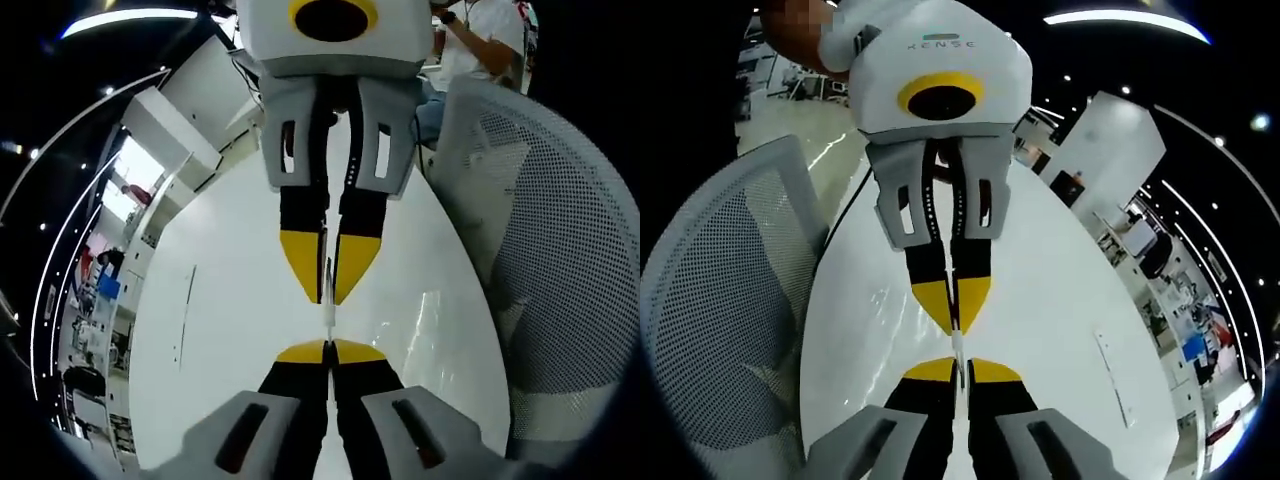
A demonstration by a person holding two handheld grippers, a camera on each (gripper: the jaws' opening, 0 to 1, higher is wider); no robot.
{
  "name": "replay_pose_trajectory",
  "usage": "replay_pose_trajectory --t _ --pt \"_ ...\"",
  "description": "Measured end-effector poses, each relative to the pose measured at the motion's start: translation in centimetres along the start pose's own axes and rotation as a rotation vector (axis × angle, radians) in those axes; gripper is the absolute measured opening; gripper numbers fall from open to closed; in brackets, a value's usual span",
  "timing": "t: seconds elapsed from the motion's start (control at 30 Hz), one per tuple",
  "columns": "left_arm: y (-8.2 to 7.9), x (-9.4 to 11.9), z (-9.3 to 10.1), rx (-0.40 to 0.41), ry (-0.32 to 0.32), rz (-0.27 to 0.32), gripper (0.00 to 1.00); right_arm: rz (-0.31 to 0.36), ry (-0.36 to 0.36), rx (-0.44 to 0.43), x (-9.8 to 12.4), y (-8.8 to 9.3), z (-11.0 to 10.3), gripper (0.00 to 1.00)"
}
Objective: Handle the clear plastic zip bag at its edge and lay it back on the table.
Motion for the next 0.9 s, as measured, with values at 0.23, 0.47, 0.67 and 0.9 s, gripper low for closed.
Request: replay_pose_trajectory --t 0.23,0.47,0.67,0.9 --pt "-0.3 -0.1 0.2 -0.014 0.003 -0.021 0.00 -0.032 -0.009 0.017 -0.4 0.3 -0.3 0.00" --pt "-0.6 0.1 0.3 -0.007 0.007 -0.004 0.00 -0.037 -0.010 0.040 -0.3 0.7 -0.3 0.00" --pt "-1.3 0.2 0.2 -0.016 0.011 0.033 0.00 -0.047 -0.012 0.059 -0.4 0.8 -0.4 0.00" --pt "-1.4 0.1 0.4 -0.038 0.022 0.032 0.00 -0.044 -0.020 0.054 -0.3 0.9 -0.4 0.00"
Point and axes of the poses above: the point that each gripper's makers call its tool centre point, and the gripper's own axes: x roughly backward along the fingers, z roughly to its right, y roughly out of its underside, the point moved 6 cm from there along x, roughly backward along the fingers, and after that the axes turned 4 degrees about x, right-handed, at the moved point
